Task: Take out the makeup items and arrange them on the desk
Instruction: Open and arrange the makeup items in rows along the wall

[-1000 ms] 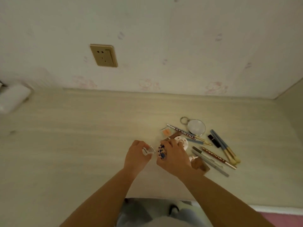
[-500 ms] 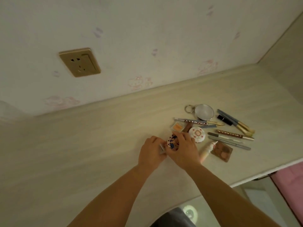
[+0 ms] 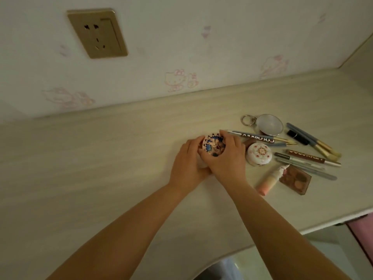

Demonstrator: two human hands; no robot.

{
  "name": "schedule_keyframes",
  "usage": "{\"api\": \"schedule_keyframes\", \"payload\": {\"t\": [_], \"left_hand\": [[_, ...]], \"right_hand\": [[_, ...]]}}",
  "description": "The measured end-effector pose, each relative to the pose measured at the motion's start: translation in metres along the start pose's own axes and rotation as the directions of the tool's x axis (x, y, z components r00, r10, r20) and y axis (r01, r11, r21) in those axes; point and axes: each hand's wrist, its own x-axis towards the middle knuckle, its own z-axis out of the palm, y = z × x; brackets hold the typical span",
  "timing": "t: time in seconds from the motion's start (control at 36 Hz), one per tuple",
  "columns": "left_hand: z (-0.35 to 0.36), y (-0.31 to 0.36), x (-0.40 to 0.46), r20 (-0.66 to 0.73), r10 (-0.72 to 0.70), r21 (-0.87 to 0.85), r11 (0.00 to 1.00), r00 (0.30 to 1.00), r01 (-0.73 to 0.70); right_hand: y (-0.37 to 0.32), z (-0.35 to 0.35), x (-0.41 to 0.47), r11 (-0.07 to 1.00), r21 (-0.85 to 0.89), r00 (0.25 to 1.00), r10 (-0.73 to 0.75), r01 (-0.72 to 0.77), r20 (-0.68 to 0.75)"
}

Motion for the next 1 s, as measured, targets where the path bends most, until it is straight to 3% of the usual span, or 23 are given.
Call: {"api": "schedule_keyframes", "payload": {"t": [0.33,0.64,0.83,1.0], "left_hand": [[-0.033,-0.050,-0.013,-0.281,0.046,0.003,0.999,0.959,-0.048],[-0.062,-0.057,-0.086,-0.361,-0.034,0.057,0.997,0.932,0.059],[-0.070,-0.052,-0.128,-0.427,-0.086,-0.074,0.995,0.900,0.060],[-0.066,-0.053,-0.142,-0.410,-0.214,-0.276,0.956,0.887,0.103]], "right_hand": [[-0.026,0.044,-0.011,0.961,0.227,0.983,-0.174,0.157,0.057],[-0.051,0.050,-0.084,0.768,0.615,0.964,-0.260,0.178,0.046],[-0.062,0.062,-0.118,0.708,0.675,0.956,-0.294,0.209,0.012],[-0.062,0.073,-0.132,0.658,0.745,0.951,-0.289,0.114,0.109]]}}
